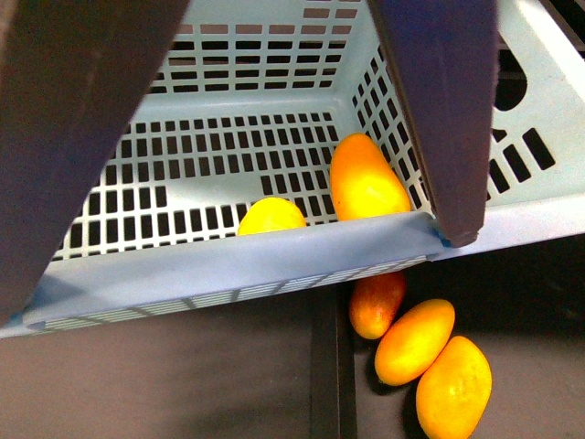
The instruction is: Pick lemon and mango into basket
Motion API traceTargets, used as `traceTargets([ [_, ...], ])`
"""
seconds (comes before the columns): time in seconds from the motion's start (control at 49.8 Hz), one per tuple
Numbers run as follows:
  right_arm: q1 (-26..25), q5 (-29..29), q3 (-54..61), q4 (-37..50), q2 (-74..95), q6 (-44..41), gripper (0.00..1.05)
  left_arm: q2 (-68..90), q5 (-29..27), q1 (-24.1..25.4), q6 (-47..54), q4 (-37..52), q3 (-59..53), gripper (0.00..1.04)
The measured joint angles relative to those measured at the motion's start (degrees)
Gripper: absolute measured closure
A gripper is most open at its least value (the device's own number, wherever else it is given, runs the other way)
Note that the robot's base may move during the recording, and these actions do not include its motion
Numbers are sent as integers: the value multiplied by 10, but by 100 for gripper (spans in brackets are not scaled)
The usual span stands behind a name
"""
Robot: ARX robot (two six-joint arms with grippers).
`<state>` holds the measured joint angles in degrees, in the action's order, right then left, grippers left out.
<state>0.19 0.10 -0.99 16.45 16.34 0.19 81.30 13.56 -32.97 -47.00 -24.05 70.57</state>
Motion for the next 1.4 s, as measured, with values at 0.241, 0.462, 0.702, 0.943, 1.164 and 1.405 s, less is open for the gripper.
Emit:
traceTargets([
  [0.241, 0, 0, 0, -49, -48, 0, 103, 0, 3, 0, 0, 0, 0, 77],
  [0.462, 0, 0, 0, -155, -139, 0, 103, 0, 3, 0, 0, 0, 0, 77],
  [0.702, 0, 0, 0, -164, -160, -1, 102, 0, 1, 0, -1, 0, 0, 77],
  [0.943, 0, 0, 0, -163, -160, 0, 64, 0, 2, 0, -1, 0, 0, 77],
  [1.164, 0, 0, 0, -163, -160, 0, 36, 0, 3, 0, -1, 0, 0, 77],
  [1.405, 0, 0, 0, -163, -160, 0, 9, 0, -4, 0, -1, 1, 0, 77],
])
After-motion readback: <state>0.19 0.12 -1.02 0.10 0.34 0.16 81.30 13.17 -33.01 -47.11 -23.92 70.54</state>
